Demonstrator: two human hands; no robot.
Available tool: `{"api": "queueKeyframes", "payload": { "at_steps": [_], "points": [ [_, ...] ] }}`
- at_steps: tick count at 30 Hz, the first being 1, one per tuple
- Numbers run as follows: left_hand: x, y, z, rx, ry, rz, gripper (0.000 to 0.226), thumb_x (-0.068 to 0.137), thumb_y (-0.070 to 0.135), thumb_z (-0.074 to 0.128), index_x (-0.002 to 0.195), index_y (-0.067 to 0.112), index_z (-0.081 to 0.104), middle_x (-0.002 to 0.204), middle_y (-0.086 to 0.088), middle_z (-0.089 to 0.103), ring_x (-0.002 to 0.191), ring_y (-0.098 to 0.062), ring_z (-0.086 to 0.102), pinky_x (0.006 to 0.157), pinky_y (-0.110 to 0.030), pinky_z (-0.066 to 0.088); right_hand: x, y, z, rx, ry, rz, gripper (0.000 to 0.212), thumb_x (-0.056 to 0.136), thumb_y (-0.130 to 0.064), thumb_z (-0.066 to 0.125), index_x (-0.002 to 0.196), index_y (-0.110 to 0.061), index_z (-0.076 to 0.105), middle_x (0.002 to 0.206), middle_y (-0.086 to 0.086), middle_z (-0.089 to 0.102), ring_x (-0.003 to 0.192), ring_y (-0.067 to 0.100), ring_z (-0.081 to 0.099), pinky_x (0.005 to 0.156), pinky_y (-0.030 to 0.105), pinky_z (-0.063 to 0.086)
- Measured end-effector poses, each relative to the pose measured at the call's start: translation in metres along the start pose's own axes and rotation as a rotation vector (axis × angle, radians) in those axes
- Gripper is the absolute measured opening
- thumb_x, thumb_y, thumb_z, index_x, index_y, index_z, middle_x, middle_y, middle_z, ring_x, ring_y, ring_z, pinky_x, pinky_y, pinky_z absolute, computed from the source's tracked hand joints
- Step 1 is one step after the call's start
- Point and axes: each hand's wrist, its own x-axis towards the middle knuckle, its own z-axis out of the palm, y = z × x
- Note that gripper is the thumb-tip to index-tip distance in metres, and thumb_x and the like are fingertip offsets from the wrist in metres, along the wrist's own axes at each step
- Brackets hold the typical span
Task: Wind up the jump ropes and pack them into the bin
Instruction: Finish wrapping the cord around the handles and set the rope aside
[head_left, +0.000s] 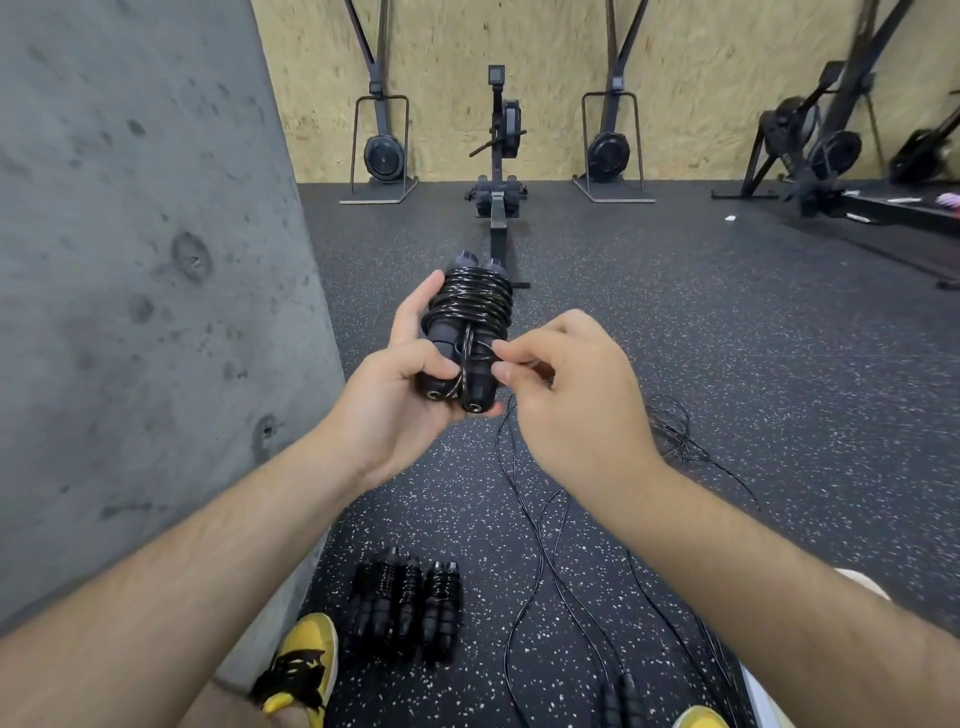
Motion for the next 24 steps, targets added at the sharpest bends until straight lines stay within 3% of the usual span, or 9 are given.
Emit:
{"api": "queueKeyframes", "payload": {
  "at_steps": [6, 9, 14, 18, 20, 21, 22, 24],
  "points": [
    [0.003, 0.001, -0.001, 0.024, 0.014, 0.015, 0.094, 0.067, -0.007, 0.043, 0.147, 0.043, 0.041, 0.131, -0.011, 0.067, 0.099, -0.032, 0.067, 0.078, -0.052, 0.054, 0.001, -0.009, -0.002, 0.252, -0.042, 0.133, 0.015, 0.089, 0.0, 0.068, 0.099, -0.008, 0.077, 0.091, 0.007, 0.056, 0.073, -0.012, 0.052, 0.056, -0.003, 0.037],
    [0.001, 0.004, -0.002, 0.035, 0.002, 0.023, 0.095, 0.068, -0.008, 0.044, 0.148, 0.044, 0.039, 0.131, -0.013, 0.066, 0.095, -0.032, 0.066, 0.076, -0.051, 0.054, 0.004, -0.008, 0.001, 0.17, -0.044, 0.067, 0.018, 0.088, -0.002, 0.069, 0.098, -0.012, 0.078, 0.093, 0.002, 0.06, 0.081, -0.004, 0.055, 0.067, 0.001, 0.039],
    [-0.003, 0.009, -0.003, 0.045, -0.018, 0.03, 0.098, 0.069, -0.009, 0.044, 0.15, 0.045, 0.036, 0.136, -0.014, 0.062, 0.085, -0.028, 0.065, 0.068, -0.042, 0.053, 0.007, -0.005, 0.003, 0.222, -0.12, -0.033, 0.021, 0.084, 0.009, 0.068, 0.094, -0.007, 0.077, 0.098, 0.002, 0.065, 0.085, 0.002, 0.061, 0.07, 0.004, 0.045],
    [-0.004, 0.009, -0.003, 0.095, -0.036, 0.033, 0.098, 0.07, -0.007, 0.045, 0.15, 0.047, 0.034, 0.142, -0.014, 0.059, 0.091, -0.025, 0.064, 0.075, -0.041, 0.051, 0.007, -0.01, 0.0, 0.377, -0.168, 0.084, 0.021, 0.084, 0.009, 0.069, 0.094, -0.007, 0.078, 0.098, 0.004, 0.066, 0.072, 0.0, 0.063, 0.062, 0.005, 0.046],
    [-0.004, 0.007, -0.001, 0.131, -0.042, 0.051, 0.098, 0.07, -0.008, 0.045, 0.151, 0.047, 0.034, 0.137, -0.012, 0.063, 0.095, -0.025, 0.064, 0.075, -0.041, 0.055, 0.008, -0.011, 0.002, 0.382, -0.089, 0.131, 0.022, 0.081, 0.001, 0.075, 0.089, -0.019, 0.08, 0.091, -0.002, 0.069, 0.075, 0.0, 0.064, 0.066, 0.012, 0.05],
    [-0.004, 0.005, 0.001, 0.147, -0.044, 0.058, 0.098, 0.07, -0.008, 0.045, 0.151, 0.046, 0.033, 0.133, -0.009, 0.066, 0.096, -0.024, 0.065, 0.074, -0.039, 0.056, 0.008, -0.012, 0.003, 0.38, -0.039, 0.159, 0.023, 0.078, -0.005, 0.078, 0.085, -0.027, 0.08, 0.087, -0.005, 0.071, 0.079, 0.004, 0.067, 0.073, 0.022, 0.055],
    [-0.004, 0.003, 0.003, 0.152, -0.046, 0.059, 0.098, 0.07, -0.008, 0.044, 0.151, 0.045, 0.032, 0.128, -0.006, 0.068, 0.096, -0.022, 0.066, 0.073, -0.037, 0.057, 0.007, -0.013, 0.004, 0.4, -0.001, 0.196, 0.021, 0.077, -0.009, 0.078, 0.081, -0.03, 0.079, 0.084, -0.006, 0.072, 0.081, 0.01, 0.069, 0.076, 0.033, 0.057],
    [-0.003, 0.001, 0.006, 0.139, -0.047, 0.057, 0.097, 0.069, -0.007, 0.042, 0.152, 0.043, 0.033, 0.125, -0.003, 0.07, 0.096, -0.021, 0.069, 0.07, -0.035, 0.058, 0.006, -0.016, 0.005, 0.456, 0.026, 0.243, 0.02, 0.078, -0.009, 0.077, 0.081, -0.028, 0.077, 0.081, -0.006, 0.074, 0.075, 0.014, 0.071, 0.073, 0.042, 0.06]
  ]
}}
